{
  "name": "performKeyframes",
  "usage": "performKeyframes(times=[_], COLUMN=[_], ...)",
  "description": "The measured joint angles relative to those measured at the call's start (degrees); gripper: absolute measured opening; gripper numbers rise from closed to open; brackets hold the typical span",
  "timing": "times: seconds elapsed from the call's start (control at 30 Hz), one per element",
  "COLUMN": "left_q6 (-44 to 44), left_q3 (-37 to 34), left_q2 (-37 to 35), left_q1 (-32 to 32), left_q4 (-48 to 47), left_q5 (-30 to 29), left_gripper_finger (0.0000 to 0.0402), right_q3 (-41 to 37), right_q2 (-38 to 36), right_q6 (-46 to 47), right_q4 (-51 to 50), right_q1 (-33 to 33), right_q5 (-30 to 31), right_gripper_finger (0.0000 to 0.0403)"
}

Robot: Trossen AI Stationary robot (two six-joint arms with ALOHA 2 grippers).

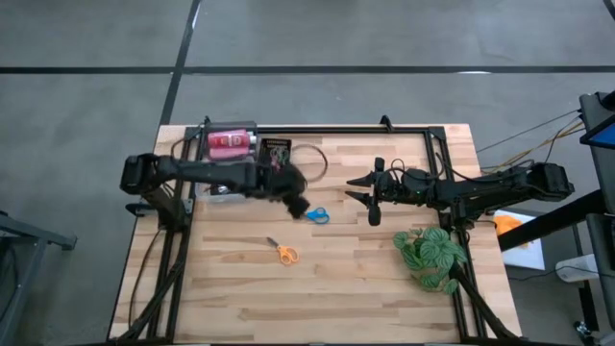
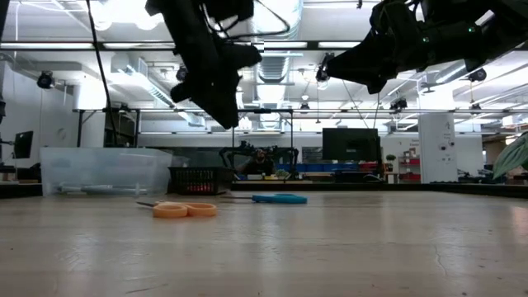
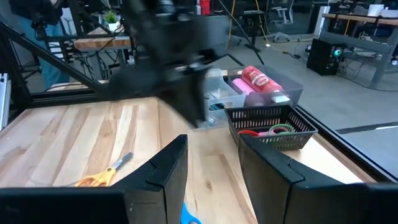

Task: Pick & Place Paint Supplies
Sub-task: Put the yellow scissors into the right black bin

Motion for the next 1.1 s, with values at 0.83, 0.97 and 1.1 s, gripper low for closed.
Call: performKeyframes(times=[0.83, 0.97, 1.1], left_q6=[40.15, 42.21, 44.27], left_q3=[-15.88, -17.78, -18.58], left_q2=[2.21, 2.21, 2.54], left_q1=[-19.07, -18.24, -17.65], left_q4=[25.46, 26.3, 27.02], left_q5=[3.16, 6.6, 10.12], left_gripper_finger=[0.0088, 0.0088, 0.0088], right_q3=[-0.02, -0.02, -0.02], right_q2=[0.0, 0.0, 0.0], right_q6=[-0.04, 0.02, 0.09], right_q4=[-0.28, -0.28, -0.28], right_q1=[0.02, 0.02, 0.01], right_q5=[0.0, 0.0, 0.0], right_gripper_finger=[0.0141, 0.0141, 0.0141])
